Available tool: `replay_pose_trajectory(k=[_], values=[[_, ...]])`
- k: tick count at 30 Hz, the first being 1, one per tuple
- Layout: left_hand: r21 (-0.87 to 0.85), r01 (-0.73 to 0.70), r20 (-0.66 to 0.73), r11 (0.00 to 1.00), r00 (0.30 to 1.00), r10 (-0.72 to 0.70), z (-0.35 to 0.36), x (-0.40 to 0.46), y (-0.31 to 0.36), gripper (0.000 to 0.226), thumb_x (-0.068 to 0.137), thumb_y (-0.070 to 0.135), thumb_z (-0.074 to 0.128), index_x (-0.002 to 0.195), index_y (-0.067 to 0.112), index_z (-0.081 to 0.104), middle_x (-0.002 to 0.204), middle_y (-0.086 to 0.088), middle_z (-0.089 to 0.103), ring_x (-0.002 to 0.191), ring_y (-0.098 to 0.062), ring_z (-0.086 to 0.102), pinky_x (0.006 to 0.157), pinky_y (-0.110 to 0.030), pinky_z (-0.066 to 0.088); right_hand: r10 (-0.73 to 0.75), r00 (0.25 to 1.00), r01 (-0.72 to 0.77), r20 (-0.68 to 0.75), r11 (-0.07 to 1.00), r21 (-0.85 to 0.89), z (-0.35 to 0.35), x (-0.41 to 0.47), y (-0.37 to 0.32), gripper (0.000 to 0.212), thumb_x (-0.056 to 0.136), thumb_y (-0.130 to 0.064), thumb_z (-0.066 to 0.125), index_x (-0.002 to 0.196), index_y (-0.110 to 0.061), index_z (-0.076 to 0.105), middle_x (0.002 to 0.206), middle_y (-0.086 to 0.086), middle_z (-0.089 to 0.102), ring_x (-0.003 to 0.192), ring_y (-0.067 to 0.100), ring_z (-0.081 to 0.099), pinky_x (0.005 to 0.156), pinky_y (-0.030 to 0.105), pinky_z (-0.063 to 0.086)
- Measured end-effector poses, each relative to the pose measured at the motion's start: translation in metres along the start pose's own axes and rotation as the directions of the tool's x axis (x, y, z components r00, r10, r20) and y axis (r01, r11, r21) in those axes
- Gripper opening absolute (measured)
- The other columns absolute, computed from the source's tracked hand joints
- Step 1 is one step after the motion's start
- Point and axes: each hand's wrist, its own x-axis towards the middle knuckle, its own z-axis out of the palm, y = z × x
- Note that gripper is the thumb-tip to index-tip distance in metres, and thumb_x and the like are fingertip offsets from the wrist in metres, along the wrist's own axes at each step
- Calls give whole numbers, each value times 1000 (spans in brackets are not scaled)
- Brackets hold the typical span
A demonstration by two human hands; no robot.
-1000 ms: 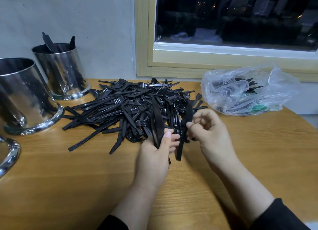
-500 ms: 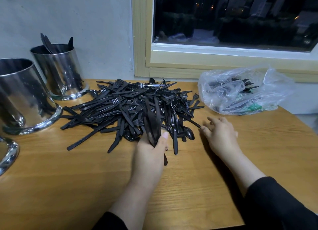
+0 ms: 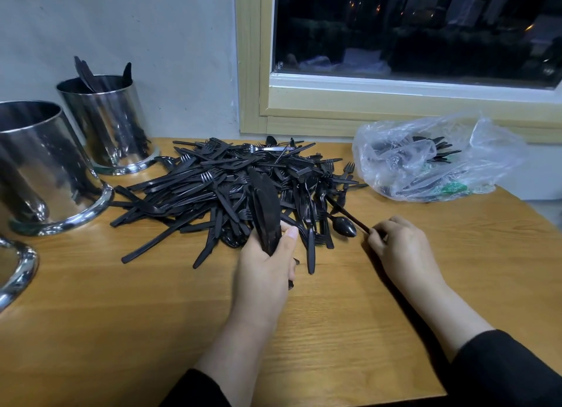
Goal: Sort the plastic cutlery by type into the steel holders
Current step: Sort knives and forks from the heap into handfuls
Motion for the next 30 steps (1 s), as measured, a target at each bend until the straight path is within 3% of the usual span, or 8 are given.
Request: replay_pose_trajectory(k=[4, 10, 12, 16, 22, 24, 27, 30], values=[[-46, 47, -9, 998, 999, -47, 1, 0, 1, 25, 99, 36, 64, 74, 36, 61, 56, 7, 44, 52, -17, 43, 61, -43, 44, 55, 996, -51, -70, 997, 65, -7, -17, 2, 10, 89, -13, 71, 80, -7, 69, 79, 4, 60, 71, 23, 51, 63, 27, 28], [-73, 65, -10, 995, 998, -66, -1, -1, 1, 39, 96, 44, 65, 64, 26, 52, 55, 5, 39, 51, -19, 40, 62, -44, 42, 210, 967, -156, -143, 935, 318, -17, -34, -7, 10, 94, -14, 64, 85, -11, 66, 72, 3, 67, 71, 30, 58, 66, 34, 36], [-91, 57, -20, 994, 998, -59, -1, -2, 0, 41, 91, 51, 67, 75, 14, 59, 55, 5, 40, 52, -20, 41, 62, -43, 42, 121, 976, -46, -181, 928, 370, -16, -43, -22, 10, 94, -13, 65, 84, -13, 66, 72, 0, 66, 69, 22, 59, 67, 33, 42], [-124, 21, -50, 992, 998, -27, 0, -2, 2, 22, 88, 52, 72, 84, 30, 72, 55, 7, 44, 54, -20, 44, 62, -41, 43, -157, 966, 231, -205, 880, 415, -1, -65, -69, 10, 97, -22, 59, 92, -17, 67, 80, -9, 63, 73, 6, 56, 71, 19, 44], [-192, 19, -207, 981, 976, -59, -14, -1, 2, 33, 88, 43, 72, 66, 21, 65, 59, -2, 54, 59, -21, 50, 68, -43, 42, -467, 883, 438, -58, 770, 465, 16, -69, -109, 18, 103, -31, 53, 105, -18, 66, 98, -6, 63, 92, 12, 59, 86, 22, 45], [-177, -17, -270, 984, 962, -32, -26, -1, 7, 37, 97, 40, 64, 66, 20, 68, 63, -3, 61, 62, -23, 56, 67, -45, 44, -416, 908, 389, -45, 800, 456, 19, -65, -105, 22, 102, -33, 55, 104, -16, 69, 100, -6, 63, 95, 12, 59, 88, 23, 45], [-46, -126, -337, 991, 936, 104, -52, 0, 23, 42, 106, 25, 52, 69, 36, 70, 63, 3, 65, 68, -25, 62, 67, -40, 50, -196, 978, 205, -68, 865, 458, 19, -55, -94, 10, 97, -25, 63, 97, -18, 71, 94, -8, 62, 89, 9, 57, 80, 23, 43], [42, -173, -300, 984, 937, 177, -74, 0, 28, 34, 105, 21, 54, 77, 35, 67, 63, 5, 61, 67, -20, 61, 63, -33, 52, -66, 997, 78, -44, 921, 383, 19, -40, -80, 10, 92, -28, 69, 94, -19, 69, 89, -8, 59, 82, 10, 54, 75, 26, 40]])
